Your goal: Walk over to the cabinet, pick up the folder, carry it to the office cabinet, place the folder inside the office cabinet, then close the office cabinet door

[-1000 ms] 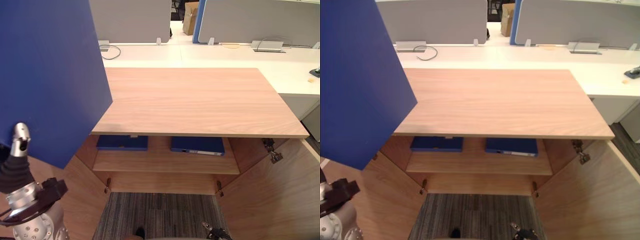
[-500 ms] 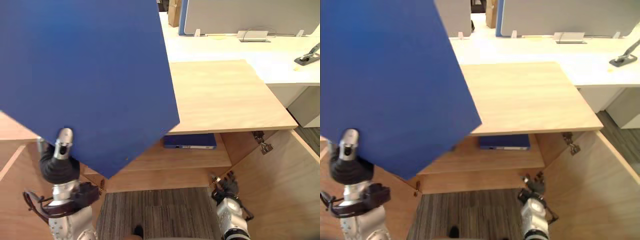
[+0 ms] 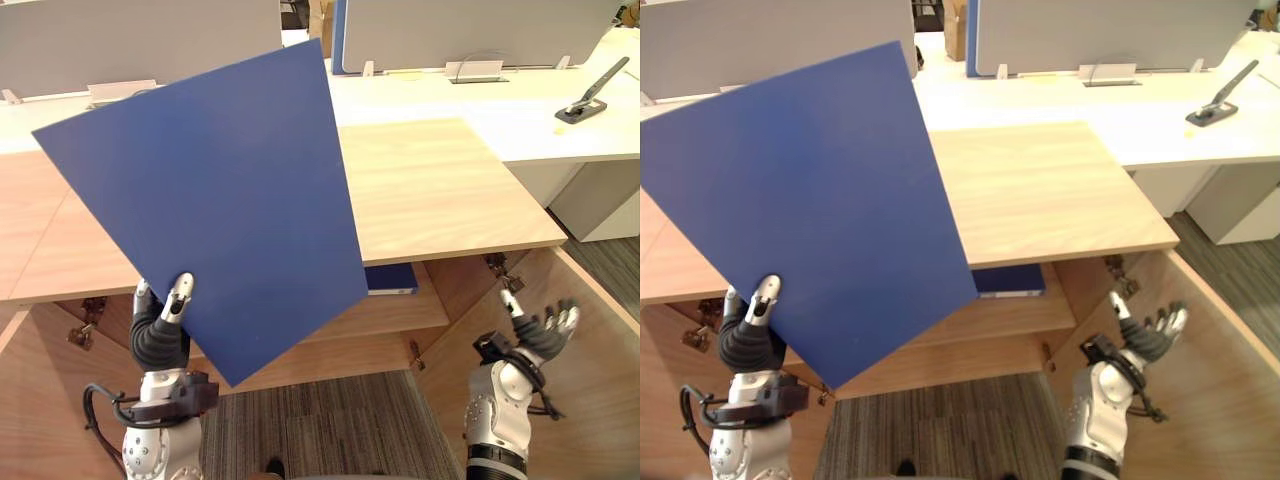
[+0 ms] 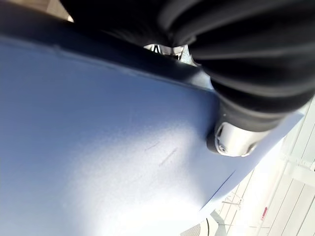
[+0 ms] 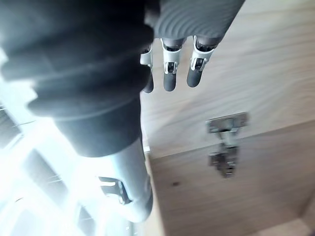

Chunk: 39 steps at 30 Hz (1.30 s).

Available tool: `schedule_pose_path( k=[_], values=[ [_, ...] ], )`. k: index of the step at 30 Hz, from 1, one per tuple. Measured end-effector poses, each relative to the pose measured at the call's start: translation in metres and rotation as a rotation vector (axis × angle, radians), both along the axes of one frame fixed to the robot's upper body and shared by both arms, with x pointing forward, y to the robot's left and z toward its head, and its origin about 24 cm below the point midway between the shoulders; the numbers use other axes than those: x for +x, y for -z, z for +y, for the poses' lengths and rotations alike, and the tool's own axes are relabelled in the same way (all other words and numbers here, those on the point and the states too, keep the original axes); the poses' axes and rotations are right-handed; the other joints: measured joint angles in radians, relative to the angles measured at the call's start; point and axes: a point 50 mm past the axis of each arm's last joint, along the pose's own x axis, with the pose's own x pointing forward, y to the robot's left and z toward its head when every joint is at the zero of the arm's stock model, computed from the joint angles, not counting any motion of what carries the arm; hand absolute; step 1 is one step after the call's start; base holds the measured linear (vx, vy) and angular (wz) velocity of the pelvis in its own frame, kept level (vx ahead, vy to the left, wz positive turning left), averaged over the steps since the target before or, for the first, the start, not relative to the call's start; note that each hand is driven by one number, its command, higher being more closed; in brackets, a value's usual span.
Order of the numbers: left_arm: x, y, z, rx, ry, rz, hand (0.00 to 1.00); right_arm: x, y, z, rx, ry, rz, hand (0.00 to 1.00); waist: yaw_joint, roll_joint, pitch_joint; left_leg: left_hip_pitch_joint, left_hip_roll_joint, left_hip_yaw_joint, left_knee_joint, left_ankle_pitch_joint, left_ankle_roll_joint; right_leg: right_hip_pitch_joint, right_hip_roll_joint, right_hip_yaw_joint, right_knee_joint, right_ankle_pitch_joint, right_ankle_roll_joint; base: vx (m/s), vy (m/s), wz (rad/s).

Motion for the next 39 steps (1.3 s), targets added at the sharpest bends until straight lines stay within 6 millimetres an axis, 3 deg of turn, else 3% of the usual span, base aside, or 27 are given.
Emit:
schedule_pose_path(
  k=[6,8,14,16,22,29,34,39],
  values=[
    [0.001,-0.001,-0.002,0.031,-0.007,-0.002,1.00,0.008,-0.059,0.021,-0.236,-0.082,-0.169,0.00,0.000,0.002,0.000,0.010,0.003,0.028,0.014,-0.016,-0.002,0.001,0.002,0.028,-0.002,0.002,0.000,0.01,0.022,-0.12],
    [0.001,-0.001,-0.002,0.033,-0.004,-0.004,1.00,0.014,-0.067,0.028,-0.243,-0.121,-0.206,0.00,-0.003,0.002,0.000,0.015,0.004,0.032,0.016,-0.020,-0.002,0.005,0.002,0.033,-0.002,0.002,0.000,0.00,0.017,-0.12],
    [0.005,-0.005,-0.007,0.064,0.053,-0.029,1.00,0.043,-0.109,0.069,-0.222,-0.485,-0.485,0.00,-0.002,0.002,0.000,0.015,0.003,0.036,0.021,-0.024,0.000,0.004,0.002,0.038,-0.002,0.003,0.001,0.00,0.003,-0.01],
    [0.005,-0.005,-0.007,0.072,0.062,-0.030,1.00,0.053,-0.115,0.082,-0.209,-0.610,-0.527,0.00,-0.001,0.002,-0.001,0.015,0.003,0.037,0.021,-0.024,0.000,0.004,0.002,0.038,-0.002,0.003,0.001,0.00,0.000,0.00],
    [0.006,-0.006,-0.016,0.099,0.141,-0.031,1.00,0.085,-0.106,0.125,-0.150,-1.015,-0.482,0.00,0.010,0.002,-0.002,0.015,0.002,0.037,0.021,-0.024,0.001,0.005,0.002,0.038,-0.003,0.004,0.001,0.00,0.000,0.00],
    [0.004,0.000,-0.012,0.094,0.138,-0.035,1.00,0.102,-0.114,0.138,-0.103,-1.313,-0.436,0.00,0.024,0.001,-0.037,0.015,-0.003,0.030,0.021,-0.024,0.001,0.025,0.002,0.028,-0.036,0.021,0.004,0.00,0.006,0.03],
    [-0.002,0.001,-0.010,0.118,0.193,-0.030,1.00,0.095,-0.112,0.157,-0.288,-1.738,-0.248,0.00,0.029,-0.005,-0.068,0.014,-0.004,0.025,0.021,-0.024,0.001,0.028,0.003,0.023,-0.038,0.022,0.004,-0.01,0.007,0.02],
    [-0.006,0.008,-0.011,0.108,0.226,0.008,1.00,0.076,-0.109,0.158,-0.295,-1.951,-0.183,0.00,0.036,-0.019,-0.085,0.013,-0.004,0.023,0.021,-0.024,0.001,0.029,0.003,0.021,-0.037,0.022,0.004,0.00,0.000,0.00]
  ],
)
